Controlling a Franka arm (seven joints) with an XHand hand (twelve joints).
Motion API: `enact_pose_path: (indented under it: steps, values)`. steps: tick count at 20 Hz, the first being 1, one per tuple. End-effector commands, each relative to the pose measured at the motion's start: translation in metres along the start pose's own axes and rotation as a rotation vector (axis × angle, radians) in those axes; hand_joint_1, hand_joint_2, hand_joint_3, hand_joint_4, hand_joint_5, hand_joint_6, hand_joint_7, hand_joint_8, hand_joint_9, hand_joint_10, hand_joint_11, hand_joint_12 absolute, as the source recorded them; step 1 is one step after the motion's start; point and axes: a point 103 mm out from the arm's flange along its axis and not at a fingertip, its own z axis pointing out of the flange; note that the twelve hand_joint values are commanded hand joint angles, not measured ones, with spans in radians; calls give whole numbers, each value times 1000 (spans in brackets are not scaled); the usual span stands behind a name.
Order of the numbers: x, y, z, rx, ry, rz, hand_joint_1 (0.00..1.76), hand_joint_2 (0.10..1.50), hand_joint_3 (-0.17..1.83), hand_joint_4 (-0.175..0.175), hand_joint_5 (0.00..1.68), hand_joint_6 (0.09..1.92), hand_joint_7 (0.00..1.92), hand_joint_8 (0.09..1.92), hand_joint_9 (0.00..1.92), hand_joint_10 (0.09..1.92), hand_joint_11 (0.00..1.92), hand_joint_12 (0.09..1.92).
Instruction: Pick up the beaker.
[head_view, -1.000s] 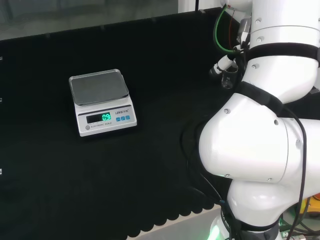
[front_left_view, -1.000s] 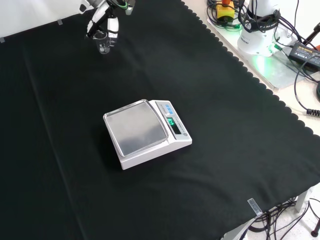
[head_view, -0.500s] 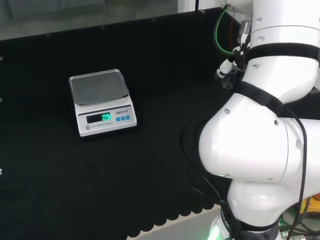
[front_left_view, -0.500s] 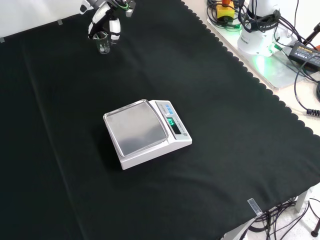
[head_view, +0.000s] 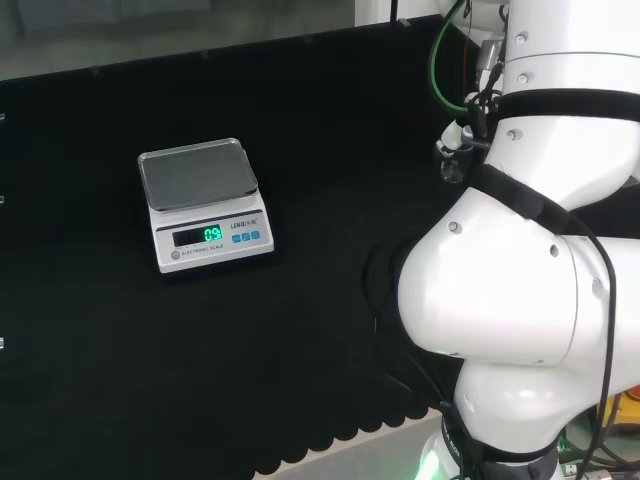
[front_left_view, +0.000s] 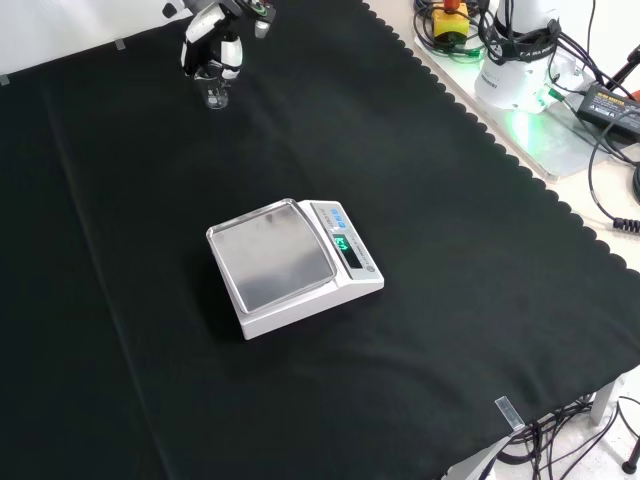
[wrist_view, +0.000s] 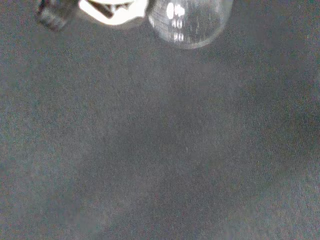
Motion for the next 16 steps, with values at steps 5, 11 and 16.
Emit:
enact_pose_path:
  steps: [5, 11, 16]
  values:
    - [19, -14, -20, -110, -103, -6, 1087, 732, 653, -174, 848, 684, 978, 710, 1139, 360, 1246, 840]
    - [41, -48, -51, -106, -177, -60, 1111, 733, 659, -175, 875, 684, 1024, 694, 1209, 302, 1304, 800]
    - [64, -95, -86, -138, -213, -117, 1109, 734, 665, -175, 871, 692, 1026, 695, 1229, 284, 1318, 784]
